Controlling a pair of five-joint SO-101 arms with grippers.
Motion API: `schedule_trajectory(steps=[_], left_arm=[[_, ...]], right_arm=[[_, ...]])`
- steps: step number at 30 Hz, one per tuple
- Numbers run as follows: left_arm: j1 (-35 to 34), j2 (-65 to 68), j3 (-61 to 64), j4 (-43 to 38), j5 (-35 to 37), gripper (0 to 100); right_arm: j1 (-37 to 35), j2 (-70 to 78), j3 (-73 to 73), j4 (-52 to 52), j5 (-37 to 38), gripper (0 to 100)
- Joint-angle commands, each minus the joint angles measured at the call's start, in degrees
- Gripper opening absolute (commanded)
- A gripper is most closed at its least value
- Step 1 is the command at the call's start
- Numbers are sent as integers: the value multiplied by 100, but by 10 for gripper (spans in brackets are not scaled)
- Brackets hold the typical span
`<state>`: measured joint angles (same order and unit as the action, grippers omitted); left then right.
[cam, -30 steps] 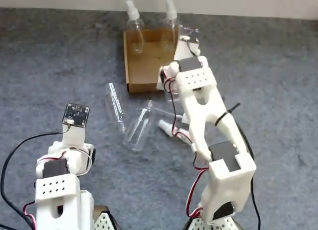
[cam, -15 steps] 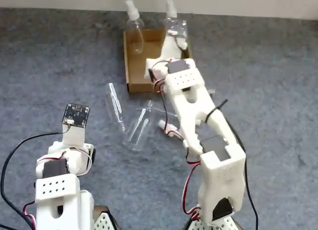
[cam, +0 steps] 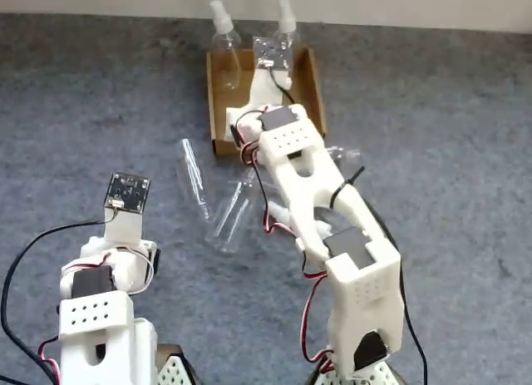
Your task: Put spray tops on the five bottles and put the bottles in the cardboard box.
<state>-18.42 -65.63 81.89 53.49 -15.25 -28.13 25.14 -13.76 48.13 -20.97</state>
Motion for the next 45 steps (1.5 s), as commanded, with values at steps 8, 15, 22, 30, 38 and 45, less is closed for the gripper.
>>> schedule_trajectory(steps=[8,15,22,30,38,45], left_arm=[[-92,-84,-22,-97,-18,173],[-92,-84,-22,-97,-18,173],[-92,-84,-22,-114,-18,173],[-92,-84,-22,-114,-18,173],[-92,-84,-22,-114,-18,173],[-92,-84,-22,-114,-18,173]], right_arm=[[-22,-127,-31,-92,-53,195],[13,-207,-180,215,35,195],[-66,-119,-1455,1675,4949,197],[-75,629,-2009,2070,6593,197],[48,1147,-2229,2105,6813,196],[251,1437,-2229,2088,6787,188]])
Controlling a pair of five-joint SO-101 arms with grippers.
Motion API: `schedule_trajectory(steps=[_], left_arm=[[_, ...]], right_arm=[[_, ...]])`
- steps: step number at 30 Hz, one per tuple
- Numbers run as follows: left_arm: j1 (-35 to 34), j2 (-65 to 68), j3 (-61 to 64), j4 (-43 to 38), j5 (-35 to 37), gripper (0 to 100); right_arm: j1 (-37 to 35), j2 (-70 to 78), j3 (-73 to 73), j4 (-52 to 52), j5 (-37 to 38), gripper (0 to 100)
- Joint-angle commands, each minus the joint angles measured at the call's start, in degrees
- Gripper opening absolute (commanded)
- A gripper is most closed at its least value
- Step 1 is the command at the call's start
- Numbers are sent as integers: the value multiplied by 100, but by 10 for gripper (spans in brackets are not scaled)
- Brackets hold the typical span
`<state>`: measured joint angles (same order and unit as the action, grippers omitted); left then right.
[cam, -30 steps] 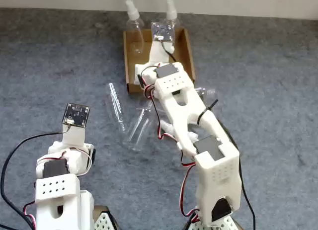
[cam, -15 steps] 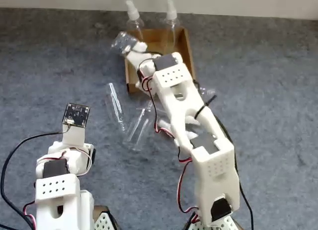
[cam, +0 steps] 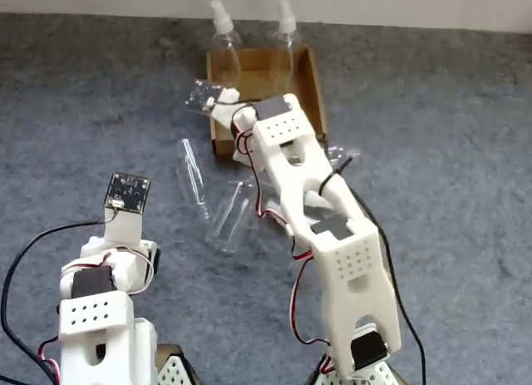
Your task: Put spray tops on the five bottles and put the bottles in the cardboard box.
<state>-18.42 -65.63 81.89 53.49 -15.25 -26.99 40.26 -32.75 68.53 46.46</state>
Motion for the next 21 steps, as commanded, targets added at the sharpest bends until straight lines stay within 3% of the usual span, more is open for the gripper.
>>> schedule_trajectory(steps=[1,9,21], left_arm=[[-92,-84,-22,-114,-18,173],[-92,-84,-22,-114,-18,173],[-92,-84,-22,-114,-18,173]], right_arm=[[145,-40,-330,48,44,171],[145,-4,-330,92,44,14],[101,-13,-330,1068,26,5]])
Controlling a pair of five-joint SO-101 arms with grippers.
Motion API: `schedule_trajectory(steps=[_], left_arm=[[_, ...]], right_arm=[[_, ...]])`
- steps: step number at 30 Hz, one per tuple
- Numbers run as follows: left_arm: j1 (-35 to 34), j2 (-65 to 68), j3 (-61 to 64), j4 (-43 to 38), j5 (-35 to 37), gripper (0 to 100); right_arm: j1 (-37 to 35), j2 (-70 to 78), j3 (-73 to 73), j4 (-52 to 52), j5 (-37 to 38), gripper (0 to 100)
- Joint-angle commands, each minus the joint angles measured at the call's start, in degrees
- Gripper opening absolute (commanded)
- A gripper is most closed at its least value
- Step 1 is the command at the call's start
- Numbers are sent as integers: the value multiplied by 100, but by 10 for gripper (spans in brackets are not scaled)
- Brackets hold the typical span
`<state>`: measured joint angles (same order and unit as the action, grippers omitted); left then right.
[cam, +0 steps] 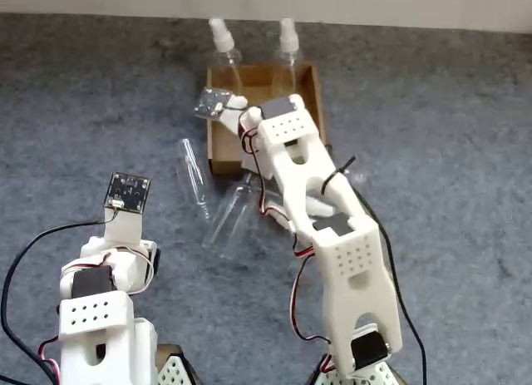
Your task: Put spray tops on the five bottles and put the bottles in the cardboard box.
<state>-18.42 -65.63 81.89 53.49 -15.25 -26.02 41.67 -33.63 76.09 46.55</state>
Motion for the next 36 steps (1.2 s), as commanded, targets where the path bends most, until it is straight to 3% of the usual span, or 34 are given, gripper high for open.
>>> schedule_trajectory(steps=[1,8,36], left_arm=[[-92,-84,-22,-114,-18,173],[-92,-84,-22,-114,-18,173],[-92,-84,-22,-123,-18,173]], right_arm=[[4,-154,-242,356,18,5],[4,-163,-242,646,-369,5],[13,-163,-224,945,-668,5]])
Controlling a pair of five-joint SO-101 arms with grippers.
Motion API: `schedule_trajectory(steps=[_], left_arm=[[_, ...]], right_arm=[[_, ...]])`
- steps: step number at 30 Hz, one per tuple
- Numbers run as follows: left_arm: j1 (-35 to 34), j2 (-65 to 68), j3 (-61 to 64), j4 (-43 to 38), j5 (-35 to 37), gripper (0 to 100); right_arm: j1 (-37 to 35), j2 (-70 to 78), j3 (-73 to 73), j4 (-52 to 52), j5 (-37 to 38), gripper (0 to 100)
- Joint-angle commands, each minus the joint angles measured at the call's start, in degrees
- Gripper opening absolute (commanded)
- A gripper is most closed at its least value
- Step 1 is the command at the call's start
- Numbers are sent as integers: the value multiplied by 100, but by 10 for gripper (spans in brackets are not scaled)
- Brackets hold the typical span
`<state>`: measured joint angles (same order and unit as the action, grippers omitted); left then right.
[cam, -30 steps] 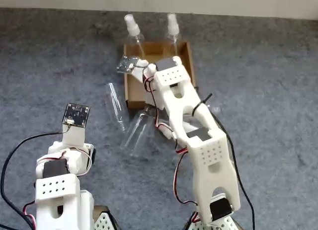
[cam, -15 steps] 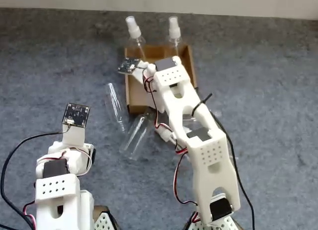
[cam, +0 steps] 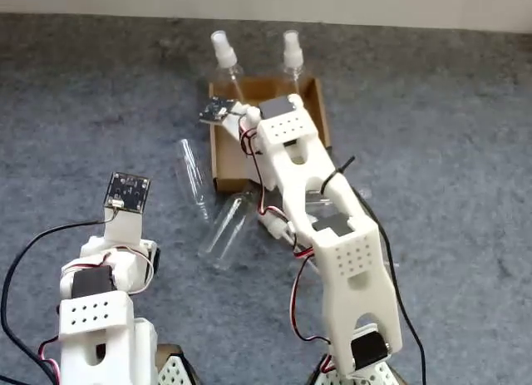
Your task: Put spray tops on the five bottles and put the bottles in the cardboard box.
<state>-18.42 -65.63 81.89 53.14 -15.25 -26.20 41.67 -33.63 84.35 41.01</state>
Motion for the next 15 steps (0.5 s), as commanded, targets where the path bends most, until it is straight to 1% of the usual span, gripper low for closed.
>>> schedule_trajectory(steps=[1,6,10,12,15], left_arm=[[-92,-84,-22,-88,-18,173],[-92,-84,-22,-88,-18,173],[-92,-84,-22,-88,-18,173],[-92,-84,-22,-88,-18,173],[-92,-84,-22,-88,-18,173]], right_arm=[[40,-163,-233,119,-114,5],[48,-163,-233,119,-114,12],[57,-163,-242,127,-114,110],[57,-163,-242,127,-255,159],[57,-207,-365,127,-457,192]])
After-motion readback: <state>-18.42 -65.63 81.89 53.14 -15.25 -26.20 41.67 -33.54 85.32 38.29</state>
